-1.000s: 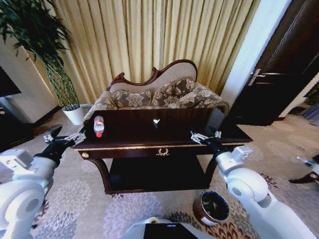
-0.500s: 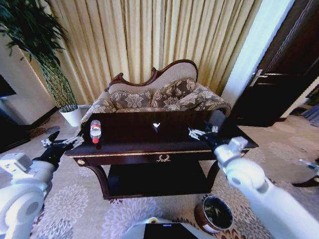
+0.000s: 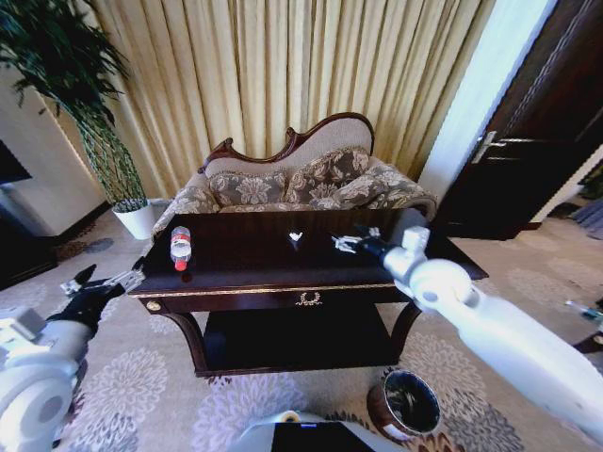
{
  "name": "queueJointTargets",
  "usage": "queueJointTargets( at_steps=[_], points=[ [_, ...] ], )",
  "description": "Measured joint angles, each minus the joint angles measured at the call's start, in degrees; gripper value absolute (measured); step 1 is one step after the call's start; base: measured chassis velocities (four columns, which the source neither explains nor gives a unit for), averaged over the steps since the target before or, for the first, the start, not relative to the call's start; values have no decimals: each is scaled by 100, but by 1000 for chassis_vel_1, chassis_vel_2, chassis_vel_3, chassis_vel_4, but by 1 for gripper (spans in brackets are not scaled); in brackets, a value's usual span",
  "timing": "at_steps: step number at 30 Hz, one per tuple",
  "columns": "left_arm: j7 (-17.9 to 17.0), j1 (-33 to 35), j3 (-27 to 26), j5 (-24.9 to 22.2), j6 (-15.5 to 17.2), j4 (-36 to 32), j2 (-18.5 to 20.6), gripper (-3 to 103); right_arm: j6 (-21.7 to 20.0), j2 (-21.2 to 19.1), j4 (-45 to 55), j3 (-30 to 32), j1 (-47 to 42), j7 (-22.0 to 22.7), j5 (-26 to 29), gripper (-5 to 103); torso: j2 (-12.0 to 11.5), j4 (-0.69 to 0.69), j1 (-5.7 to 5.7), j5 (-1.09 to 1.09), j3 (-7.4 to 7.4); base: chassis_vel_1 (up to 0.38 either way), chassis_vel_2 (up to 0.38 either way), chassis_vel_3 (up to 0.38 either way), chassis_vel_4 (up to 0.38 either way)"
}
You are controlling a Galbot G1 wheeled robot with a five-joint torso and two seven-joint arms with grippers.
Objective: Move to the front of the table and place the trash on the table into the trash bin.
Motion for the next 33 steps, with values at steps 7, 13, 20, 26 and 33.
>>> queueJointTargets(
  at_steps=[7, 13, 20, 26, 33],
  points=[
    [4, 193, -183, -12, 2, 0, -178, 100, -206, 848, -935, -1626, 1844, 223, 140, 100, 0, 0, 0, -1, 0, 0, 0, 0, 0],
    [-27, 213, -192, -17, 9, 0, -240, 100, -423, 1658, -1710, -2124, 2382, 566, 127, 100, -1, 2, 1, -1, 1, 0, 0, 0, 0],
    [-30, 234, -285, -34, 15, 0, -272, 100, -1182, 2461, -2357, -2193, 2502, 1835, 770, 100, 0, -2, 0, 0, 0, 0, 0, 0, 0],
    [-30, 209, -289, -42, 23, 0, -267, 100, -1577, 2695, -2447, -2033, 2451, 2710, 1270, 100, 0, -2, 1, -1, 0, 0, 0, 0, 0],
    [-30, 108, -174, -28, 33, 0, -252, 100, -1664, 2665, -2460, -1974, 2323, 2897, 1254, 100, 0, -2, 0, 1, 0, 0, 0, 0, 0]
  ],
)
